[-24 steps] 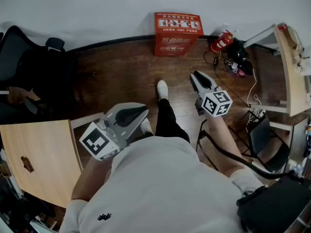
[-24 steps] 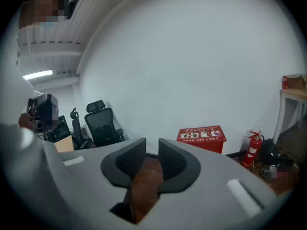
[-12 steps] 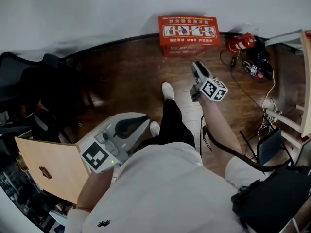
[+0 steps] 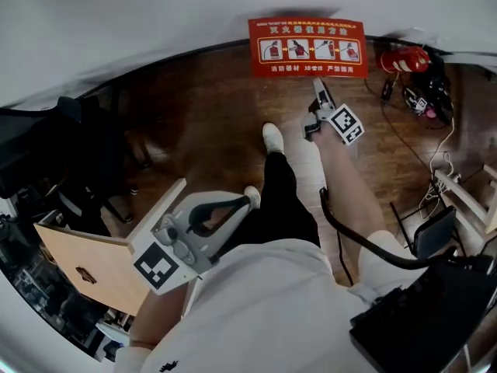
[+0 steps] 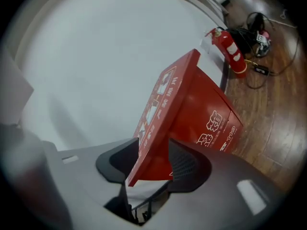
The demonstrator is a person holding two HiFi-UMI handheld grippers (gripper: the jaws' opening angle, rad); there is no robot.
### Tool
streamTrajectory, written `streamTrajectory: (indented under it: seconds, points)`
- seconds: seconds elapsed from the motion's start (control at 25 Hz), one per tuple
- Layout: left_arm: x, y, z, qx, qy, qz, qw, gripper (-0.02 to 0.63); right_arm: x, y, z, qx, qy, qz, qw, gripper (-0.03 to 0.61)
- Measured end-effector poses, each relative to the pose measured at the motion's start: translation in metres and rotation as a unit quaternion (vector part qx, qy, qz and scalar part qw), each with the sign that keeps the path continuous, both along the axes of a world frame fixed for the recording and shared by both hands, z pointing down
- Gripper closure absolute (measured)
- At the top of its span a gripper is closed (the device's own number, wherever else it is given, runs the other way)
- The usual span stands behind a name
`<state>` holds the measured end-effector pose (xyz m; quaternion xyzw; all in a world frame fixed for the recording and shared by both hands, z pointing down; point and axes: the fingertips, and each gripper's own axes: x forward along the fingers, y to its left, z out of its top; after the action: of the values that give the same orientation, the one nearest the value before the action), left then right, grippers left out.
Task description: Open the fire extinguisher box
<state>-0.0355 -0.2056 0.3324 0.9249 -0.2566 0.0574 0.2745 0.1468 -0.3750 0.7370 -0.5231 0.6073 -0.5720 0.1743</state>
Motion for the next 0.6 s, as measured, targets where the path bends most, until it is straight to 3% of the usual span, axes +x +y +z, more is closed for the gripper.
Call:
streamTrajectory:
  seconds: [0.28,0.36,0.48,0.6]
  points:
    - [0.012,0.009,0.035,-0.013,0.008,-0.003,0.9999,0.614,0.012,-0.012,0.032,-0.003,-0.071,0.061,0.996,0.373]
    - [0.012,0.007,0.038,-0.014,0.001,-0.001,0.9999,0.614,0.013,-0.012,0.035,-0.015,-0.087,0.082,0.993,0.43]
    - [0.004,0.0,0.043,-0.018,-0.013,-0.006,0.9998,0.614,0.013,-0.009,0.036,-0.024,-0.104,0.091,0.99,0.434]
    - [-0.002,-0.011,0.042,-0.017,-0.004,-0.016,0.9997,0.614,0.012,-0.009,0.032,-0.033,-0.11,0.087,0.989,0.486]
